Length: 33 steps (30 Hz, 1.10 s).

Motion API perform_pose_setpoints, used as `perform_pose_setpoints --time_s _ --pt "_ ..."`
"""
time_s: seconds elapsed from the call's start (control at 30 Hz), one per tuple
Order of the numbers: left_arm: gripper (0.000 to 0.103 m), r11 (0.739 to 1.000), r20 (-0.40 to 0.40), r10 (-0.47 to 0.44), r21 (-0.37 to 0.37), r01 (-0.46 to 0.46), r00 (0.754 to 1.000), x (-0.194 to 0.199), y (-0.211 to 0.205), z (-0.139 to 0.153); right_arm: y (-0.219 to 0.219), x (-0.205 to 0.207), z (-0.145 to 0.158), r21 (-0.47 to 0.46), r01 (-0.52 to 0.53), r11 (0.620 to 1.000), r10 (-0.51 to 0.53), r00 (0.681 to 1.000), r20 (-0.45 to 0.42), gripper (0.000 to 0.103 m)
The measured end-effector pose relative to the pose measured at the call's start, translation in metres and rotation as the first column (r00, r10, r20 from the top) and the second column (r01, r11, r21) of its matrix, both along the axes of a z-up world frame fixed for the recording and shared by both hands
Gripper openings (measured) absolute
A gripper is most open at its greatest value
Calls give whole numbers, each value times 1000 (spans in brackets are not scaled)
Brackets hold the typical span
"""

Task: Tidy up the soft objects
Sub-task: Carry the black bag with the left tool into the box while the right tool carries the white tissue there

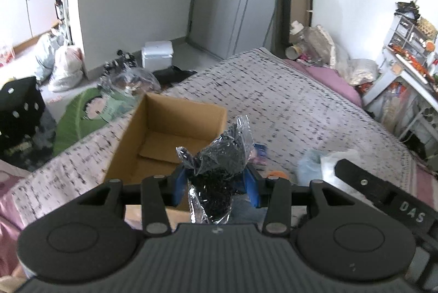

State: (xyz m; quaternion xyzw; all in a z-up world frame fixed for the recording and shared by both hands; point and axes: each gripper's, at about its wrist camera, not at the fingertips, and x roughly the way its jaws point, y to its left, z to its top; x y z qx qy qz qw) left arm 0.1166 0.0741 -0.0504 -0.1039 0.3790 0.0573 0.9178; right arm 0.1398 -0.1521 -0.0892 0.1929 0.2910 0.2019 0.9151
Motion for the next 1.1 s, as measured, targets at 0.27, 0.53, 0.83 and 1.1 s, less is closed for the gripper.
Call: perform_pose_setpoints --time_s 0.27,0.53,0.83,1.1 --pt "44 999 -9 10 36 -10 1000 12 21 -9 23 13 -4 1 -38 999 38 999 -20 38" --pt "44 999 -37 40 30 -39 999 26 43 -20 44 22 -8 11 -95 995 95 995 -37 38" --pt "45 996 -84 93 20 -92 992 37 67 -37 77 31 -18 22 -147 989 148 986 -72 38" --pt "46 992 -144 129 7 -130 981 44 87 -57 103 38 -29 30 -176 984 178 978 -105 38"
